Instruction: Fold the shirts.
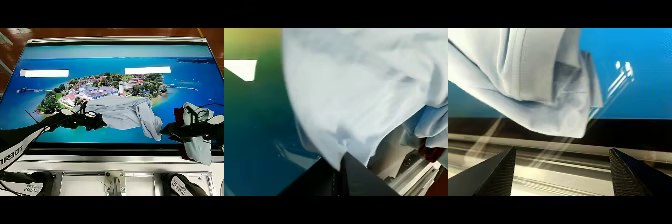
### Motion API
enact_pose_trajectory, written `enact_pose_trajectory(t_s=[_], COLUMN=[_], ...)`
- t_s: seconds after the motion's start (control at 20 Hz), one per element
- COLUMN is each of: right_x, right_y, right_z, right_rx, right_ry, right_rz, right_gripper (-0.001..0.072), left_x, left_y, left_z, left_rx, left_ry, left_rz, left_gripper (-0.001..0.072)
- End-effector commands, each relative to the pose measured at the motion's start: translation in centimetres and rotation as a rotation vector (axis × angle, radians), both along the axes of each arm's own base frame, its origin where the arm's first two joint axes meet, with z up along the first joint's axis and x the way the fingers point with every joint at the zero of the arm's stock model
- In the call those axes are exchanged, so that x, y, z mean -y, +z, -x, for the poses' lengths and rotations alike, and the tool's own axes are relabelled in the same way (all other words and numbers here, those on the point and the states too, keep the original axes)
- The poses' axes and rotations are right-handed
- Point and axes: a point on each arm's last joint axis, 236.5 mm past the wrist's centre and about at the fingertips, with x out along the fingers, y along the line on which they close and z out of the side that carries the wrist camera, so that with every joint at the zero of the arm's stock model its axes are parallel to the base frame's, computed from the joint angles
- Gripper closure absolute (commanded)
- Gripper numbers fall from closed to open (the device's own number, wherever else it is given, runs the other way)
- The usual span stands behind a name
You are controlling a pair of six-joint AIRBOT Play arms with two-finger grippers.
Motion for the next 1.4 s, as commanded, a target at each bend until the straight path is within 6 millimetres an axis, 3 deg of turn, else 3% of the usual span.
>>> enact_pose_trajectory(t_s=[0.0,0.15,0.3,0.35,0.4,0.45,0.55,0.6,0.7,0.8,0.85,0.95,1.05,1.1,1.2,1.35], right_x=[-2.1,-3.6,-6.4,-7.2,-7.6,-7.6,-6.6,-5.8,-3.8,-1.5,-0.4,0.8,0.8,0.5,0.0,-0.2], right_y=[-1.5,-2.2,-4.3,-5.1,-5.5,-5.4,-3.5,-1.7,4.4,14.1,20.2,31.7,40.6,44.0,47.9,51.1], right_z=[-0.9,-3.4,-1.8,-1.1,-0.6,-0.5,-1.8,-3.0,-6.6,-10.1,-11.1,-10.7,-8.1,-6.5,-3.5,0.1], right_rx=[0.06,0.136,0.057,0.026,0.012,0.012,0.059,0.113,0.296,0.562,0.717,0.992,1.199,1.278,1.368,1.434], right_ry=[0.069,0.071,0.167,0.208,0.24,0.251,0.257,0.268,0.265,0.206,0.158,0.074,0.026,0.008,-0.018,-0.048], right_rz=[0.046,0.123,0.1,0.096,0.104,0.115,0.158,0.188,0.273,0.377,0.428,0.509,0.561,0.573,0.58,0.599], right_gripper=[0.0022,0.0023,0.0024,0.0154,0.0422,0.0635,0.0655,0.0655,0.0655,0.0655,0.0655,0.0656,0.0655,0.0656,0.0656,0.0656], left_x=[0.0,-0.1,-0.9,-1.3,-1.7,-2.3,-3.6,-4.4,-6.3,-8.7,-10.0,-12.9,-15.6,-16.8,-19.6,-23.0], left_y=[1.7,3.2,4.3,4.5,4.9,5.6,8.4,10.9,18.5,28.9,34.6,46.0,55.4,58.3,61.9,63.2], left_z=[-0.4,-0.9,-1.8,-2.2,-2.6,-3.1,-4.5,-5.4,-7.1,-7.7,-7.2,-4.0,1.2,3.6,7.4,11.3], left_rx=[0.052,0.086,0.112,0.118,0.126,0.154,0.271,0.346,0.545,0.807,0.945,1.229,1.483,1.561,1.645,1.674], left_ry=[-0.019,-0.012,0.013,0.024,0.036,0.043,0.036,0.038,0.054,0.089,0.116,0.173,0.235,0.275,0.386,0.532], left_rz=[0.024,0.037,0.043,0.045,0.047,0.049,0.041,0.034,0.036,0.03,0.028,0.0,-0.059,-0.099,-0.214,-0.387], left_gripper=[0.0667,0.0667,0.0667,0.0667,0.0667,0.0667,0.0669,0.0669,0.0669,0.0669,0.0669,0.0669,0.0669,0.0669,0.0669,0.0668])
